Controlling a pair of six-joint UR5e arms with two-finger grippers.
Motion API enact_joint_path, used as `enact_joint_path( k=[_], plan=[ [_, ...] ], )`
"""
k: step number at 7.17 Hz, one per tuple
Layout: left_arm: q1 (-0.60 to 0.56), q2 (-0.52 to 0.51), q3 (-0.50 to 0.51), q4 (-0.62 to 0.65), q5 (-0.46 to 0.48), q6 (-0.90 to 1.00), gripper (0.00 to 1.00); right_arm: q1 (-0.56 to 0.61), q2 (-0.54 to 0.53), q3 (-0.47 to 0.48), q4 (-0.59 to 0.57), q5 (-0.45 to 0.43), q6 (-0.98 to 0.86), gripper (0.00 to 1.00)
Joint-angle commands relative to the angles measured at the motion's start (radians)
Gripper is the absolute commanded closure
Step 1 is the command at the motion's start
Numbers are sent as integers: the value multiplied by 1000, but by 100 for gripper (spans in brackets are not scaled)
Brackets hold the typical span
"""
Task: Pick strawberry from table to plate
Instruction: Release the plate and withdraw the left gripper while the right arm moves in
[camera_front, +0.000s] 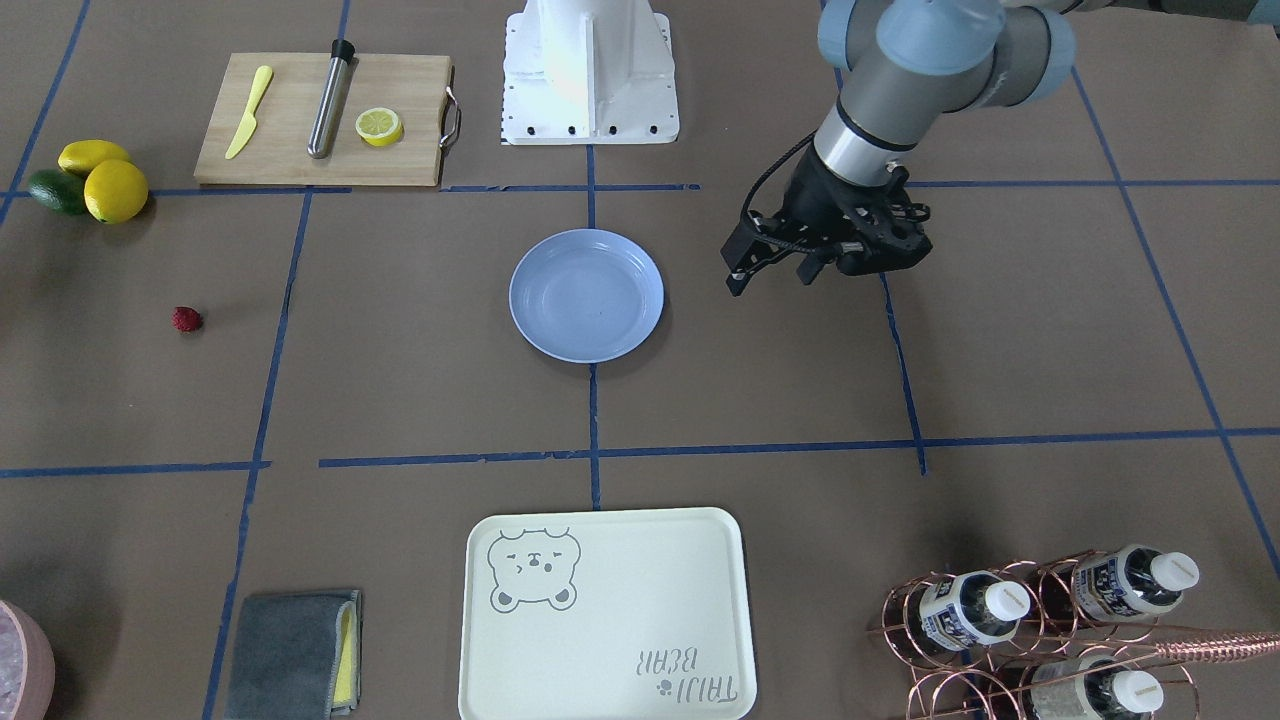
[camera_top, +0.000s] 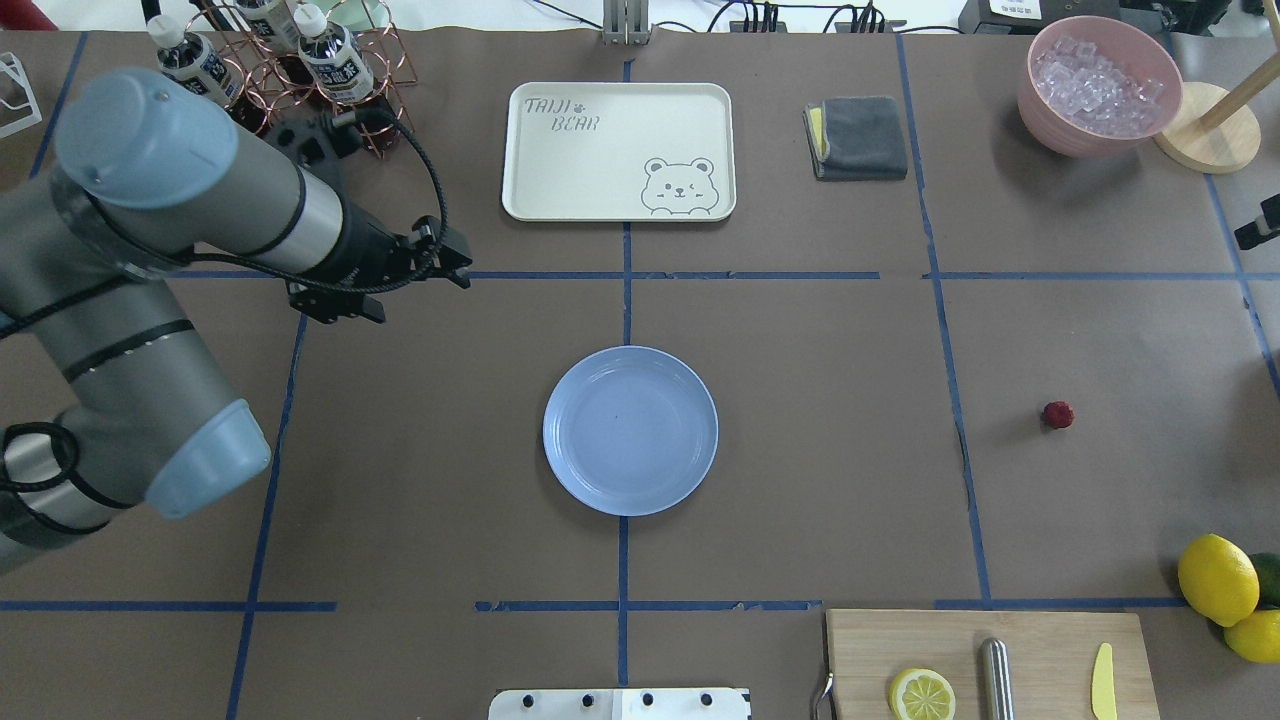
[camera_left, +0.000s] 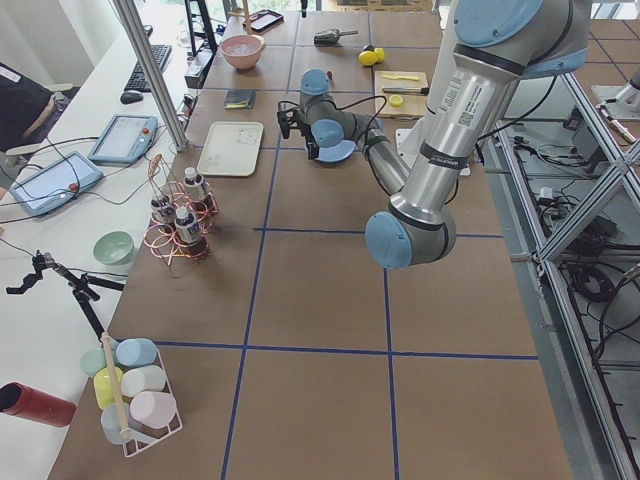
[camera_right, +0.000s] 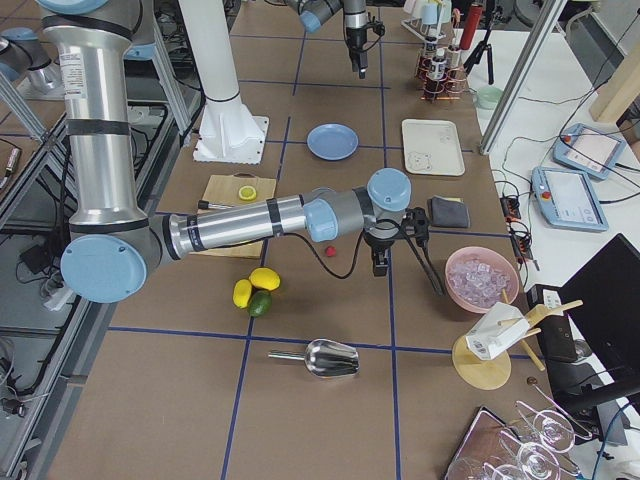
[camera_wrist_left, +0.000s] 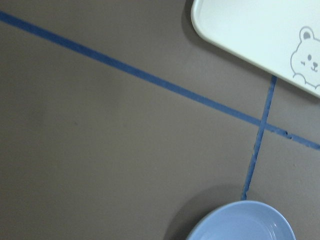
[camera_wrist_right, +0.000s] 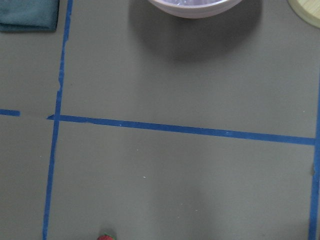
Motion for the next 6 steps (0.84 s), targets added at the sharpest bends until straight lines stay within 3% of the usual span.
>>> enact_joint_path(
  k=[1, 2, 4, 6],
  plan=[
    [-119, 31, -95, 161, -2, 180, 0, -159, -48, 14, 290, -117, 313, 0],
    [-152, 48, -105, 169, -2, 218, 0, -263, -94, 12, 432, -212, 438, 0],
    [-204, 109, -109, 169, -2, 333, 0, -388, -116, 14, 450, -306, 467, 0],
    [-222, 122, -106, 169, -2, 384, 0, -480, -107, 22, 452, -345, 527, 0]
  ],
)
